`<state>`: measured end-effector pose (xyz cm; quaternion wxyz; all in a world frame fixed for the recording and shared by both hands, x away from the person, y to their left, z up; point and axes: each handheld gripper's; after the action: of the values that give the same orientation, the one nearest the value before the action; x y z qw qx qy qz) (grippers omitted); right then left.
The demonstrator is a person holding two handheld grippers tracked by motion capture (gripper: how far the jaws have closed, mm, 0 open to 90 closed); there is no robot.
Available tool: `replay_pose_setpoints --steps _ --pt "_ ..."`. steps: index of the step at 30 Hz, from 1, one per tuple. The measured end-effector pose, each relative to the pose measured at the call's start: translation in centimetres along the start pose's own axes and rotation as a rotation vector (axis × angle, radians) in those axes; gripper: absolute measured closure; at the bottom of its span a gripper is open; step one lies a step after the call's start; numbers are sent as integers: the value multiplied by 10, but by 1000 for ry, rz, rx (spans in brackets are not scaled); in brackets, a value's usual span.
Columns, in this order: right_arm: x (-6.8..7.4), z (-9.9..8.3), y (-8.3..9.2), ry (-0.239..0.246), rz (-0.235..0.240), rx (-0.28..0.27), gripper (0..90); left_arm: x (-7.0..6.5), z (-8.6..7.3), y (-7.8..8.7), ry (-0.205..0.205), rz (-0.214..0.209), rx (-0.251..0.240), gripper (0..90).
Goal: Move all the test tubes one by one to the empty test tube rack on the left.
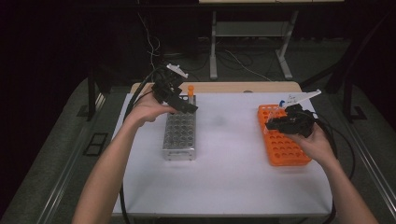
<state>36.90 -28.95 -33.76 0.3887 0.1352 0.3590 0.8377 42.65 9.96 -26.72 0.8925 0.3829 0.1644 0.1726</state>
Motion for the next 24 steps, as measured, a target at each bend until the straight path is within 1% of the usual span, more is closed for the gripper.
replay_pose_setpoints --steps 3,5,9,14,20,24 --pt "8 5 2 19 31 8 750 -8 3 -1 -22 -14 -3 8" --pt "15 9 2 48 44 9 749 -13 5 -2 -41 -26 -1 8" --pt "30 17 2 88 77 8 750 -23 9 -7 -71 -45 14 8" --pt "50 27 -1 138 127 15 750 -36 13 -14 -118 -78 30 8" --pt "72 36 -7 210 179 17 749 -51 17 -23 -172 -118 54 13" --pt "84 40 -10 241 201 24 750 -62 19 -27 -210 -148 61 28"
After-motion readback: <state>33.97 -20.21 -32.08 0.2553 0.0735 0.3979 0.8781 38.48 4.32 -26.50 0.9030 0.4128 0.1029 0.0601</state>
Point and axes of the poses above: each handheld gripper's, and its own axes: y roughly backward along the jaws, z roughly out of its top, x roughly to its left, and after that the axes turned 9 degrees about -z, right-handed
